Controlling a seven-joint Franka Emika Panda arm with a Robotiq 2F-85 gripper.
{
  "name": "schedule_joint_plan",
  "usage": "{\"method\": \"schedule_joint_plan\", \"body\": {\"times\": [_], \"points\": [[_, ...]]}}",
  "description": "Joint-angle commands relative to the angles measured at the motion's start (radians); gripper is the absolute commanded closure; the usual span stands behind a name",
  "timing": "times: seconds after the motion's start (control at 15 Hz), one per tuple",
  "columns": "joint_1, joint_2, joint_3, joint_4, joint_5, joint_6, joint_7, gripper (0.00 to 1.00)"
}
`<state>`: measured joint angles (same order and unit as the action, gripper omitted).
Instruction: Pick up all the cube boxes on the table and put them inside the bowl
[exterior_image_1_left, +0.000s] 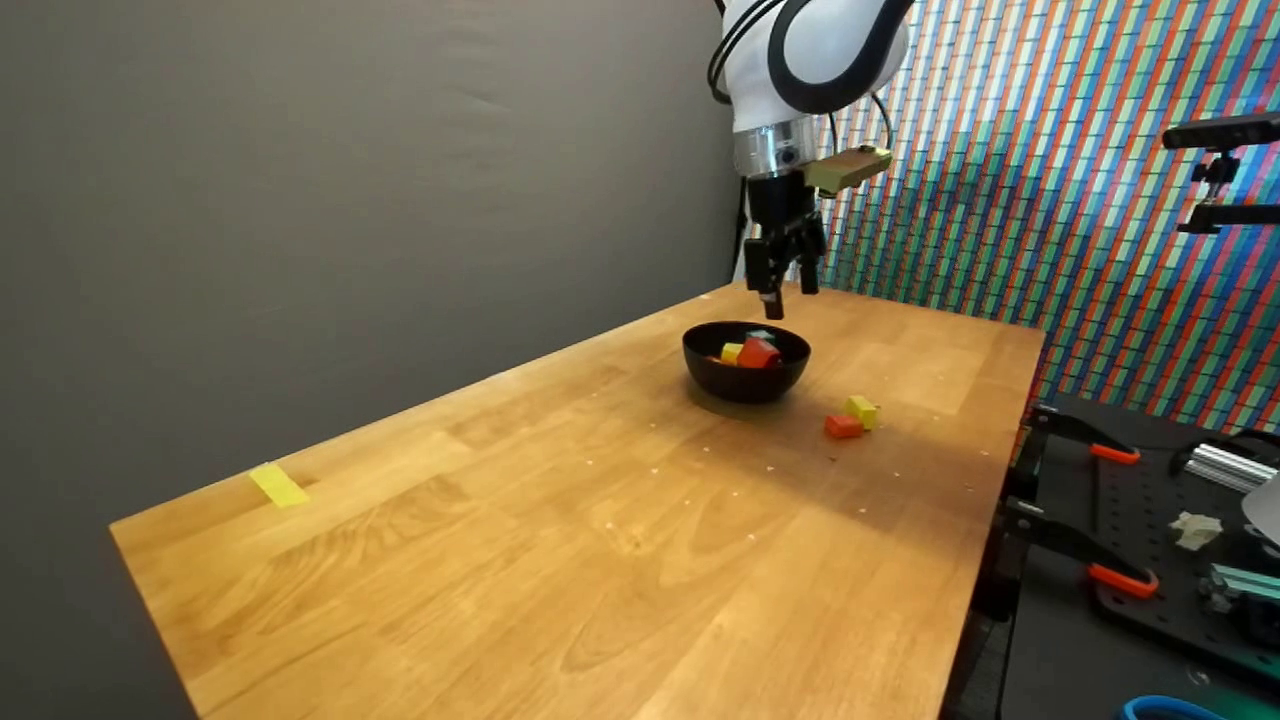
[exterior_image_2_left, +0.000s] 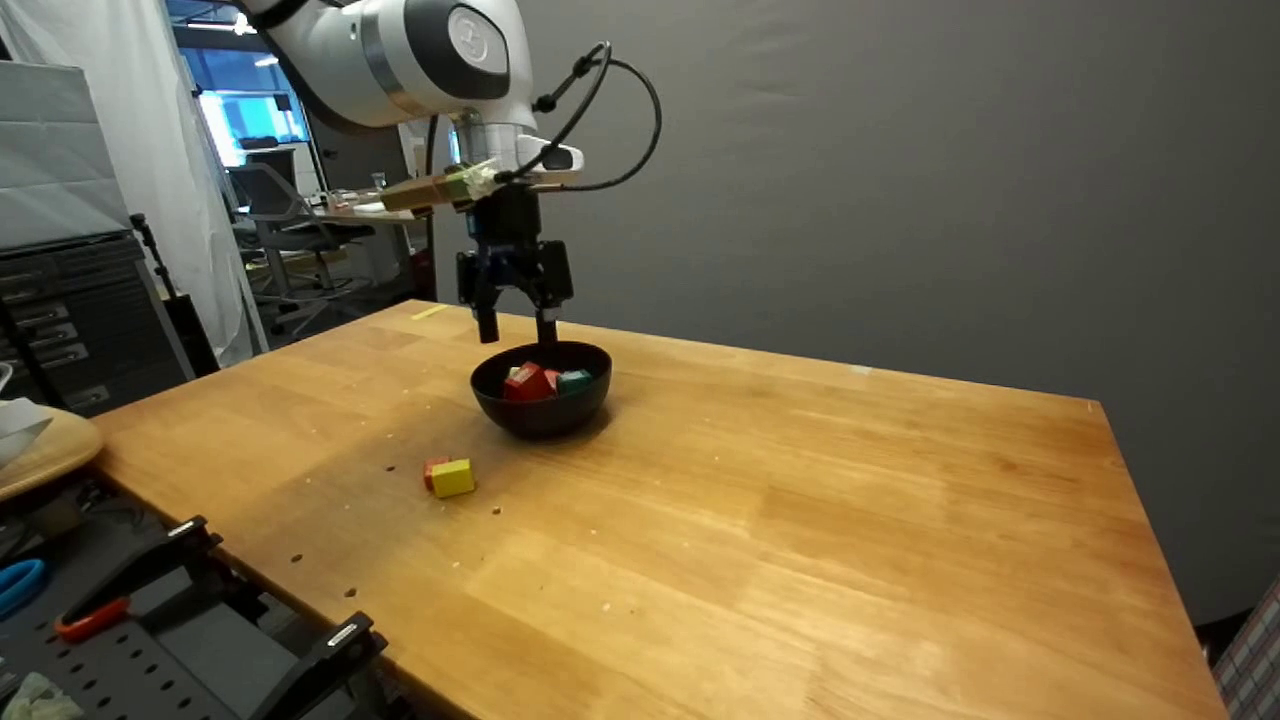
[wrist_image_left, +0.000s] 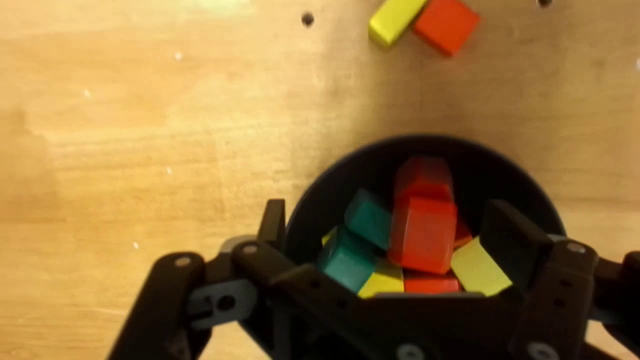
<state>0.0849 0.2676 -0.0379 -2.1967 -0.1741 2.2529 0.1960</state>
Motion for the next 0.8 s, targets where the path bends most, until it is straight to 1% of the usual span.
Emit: {"method": "schedule_joint_plan", "body": {"times": [0.0, 0.07, 0.2, 0.27, 0.33, 0.53, 0.6, 0.67, 0.73], "points": [[-0.002, -0.130, 0.018, -0.156, 0.003, -0.074, 0.011, 0.00], [-0.006, -0.133, 0.023, -0.178, 0.009, -0.082, 0.009, 0.00], [-0.021, -0.114, 0.029, -0.227, 0.031, -0.022, -0.041, 0.00], [-0.028, -0.097, 0.032, -0.257, 0.042, 0.037, -0.077, 0.00], [-0.030, -0.081, 0.030, -0.285, 0.046, 0.106, -0.076, 0.00], [-0.054, -0.042, 0.038, -0.373, 0.132, 0.349, -0.145, 0.00], [-0.067, -0.025, 0.049, -0.397, 0.184, 0.428, -0.175, 0.06], [-0.076, -0.007, 0.058, -0.415, 0.217, 0.494, -0.192, 0.27], [-0.088, 0.010, 0.074, -0.431, 0.257, 0.554, -0.212, 0.30]]}}
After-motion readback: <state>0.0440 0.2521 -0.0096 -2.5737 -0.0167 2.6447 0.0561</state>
